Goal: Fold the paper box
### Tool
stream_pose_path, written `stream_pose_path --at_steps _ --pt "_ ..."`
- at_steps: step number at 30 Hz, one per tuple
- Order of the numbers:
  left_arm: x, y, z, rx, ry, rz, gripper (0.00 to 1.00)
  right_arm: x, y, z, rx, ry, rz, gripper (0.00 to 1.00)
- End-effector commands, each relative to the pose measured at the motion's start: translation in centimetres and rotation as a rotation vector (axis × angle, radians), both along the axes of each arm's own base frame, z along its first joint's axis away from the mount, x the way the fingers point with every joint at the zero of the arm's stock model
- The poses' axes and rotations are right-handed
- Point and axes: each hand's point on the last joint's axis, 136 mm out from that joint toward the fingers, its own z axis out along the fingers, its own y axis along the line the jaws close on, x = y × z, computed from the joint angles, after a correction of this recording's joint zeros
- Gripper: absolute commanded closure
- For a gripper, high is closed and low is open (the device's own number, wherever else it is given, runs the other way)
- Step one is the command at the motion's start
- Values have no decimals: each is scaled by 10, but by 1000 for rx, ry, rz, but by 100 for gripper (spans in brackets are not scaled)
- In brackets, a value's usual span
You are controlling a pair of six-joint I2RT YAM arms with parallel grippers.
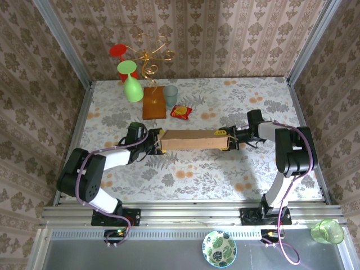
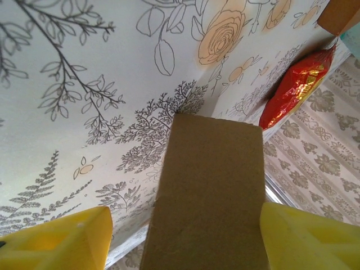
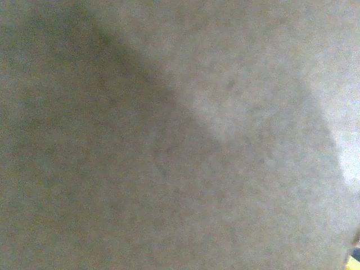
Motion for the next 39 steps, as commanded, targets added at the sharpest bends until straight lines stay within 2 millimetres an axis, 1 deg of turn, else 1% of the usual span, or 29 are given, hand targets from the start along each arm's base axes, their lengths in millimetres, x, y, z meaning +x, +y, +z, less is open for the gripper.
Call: stream_pose_path --at_steps 1,5,6,7,8,11,14,17,18,20,24,28,33,34,39 --pt "2 -2 16 -48 -8 19 29 -21 -4 -27 -80 148 -12 54" --pt "-4 -21 28 -77 -16 -39 29 -21 -4 -28 -78 158 -11 54" --pt "-4 -23 30 -81 -16 -42 29 -21 -4 -28 -79 160 -11 54" --pt "-4 -24 30 -84 -17 -43 29 -20 -4 -28 -80 162 -12 54" --pt "-12 -34 30 -84 -15 -77 29 -20 -4 -29 -80 163 -13 54" --pt "-18 -36 26 -82 1 -79 31 -18 -5 -33 -90 175 -22 54" --pt "-18 -38 25 -84 12 -76 35 -17 -4 -35 -95 188 -28 54" --pt "-18 -40 25 -87 22 -64 43 -17 -4 -35 -95 194 -27 53" --pt "-19 -40 25 -87 31 -58 47 -17 -4 -35 -98 196 -29 52" --pt "-21 -37 25 -80 48 -43 51 -15 -5 -35 -105 192 -32 46" --pt "-29 -27 25 -55 107 -2 57 -6 -9 -27 -143 130 -16 30" --pt "-44 -11 23 -2 198 27 62 0 -15 -5 -216 37 3 21" --pt "-60 14 28 80 290 67 70 2 -29 31 -349 -76 28 16" --pt "-57 27 30 95 305 101 71 3 -32 38 -378 -103 23 16" --pt "-63 47 34 143 359 124 73 14 -55 62 -508 -244 -27 17"
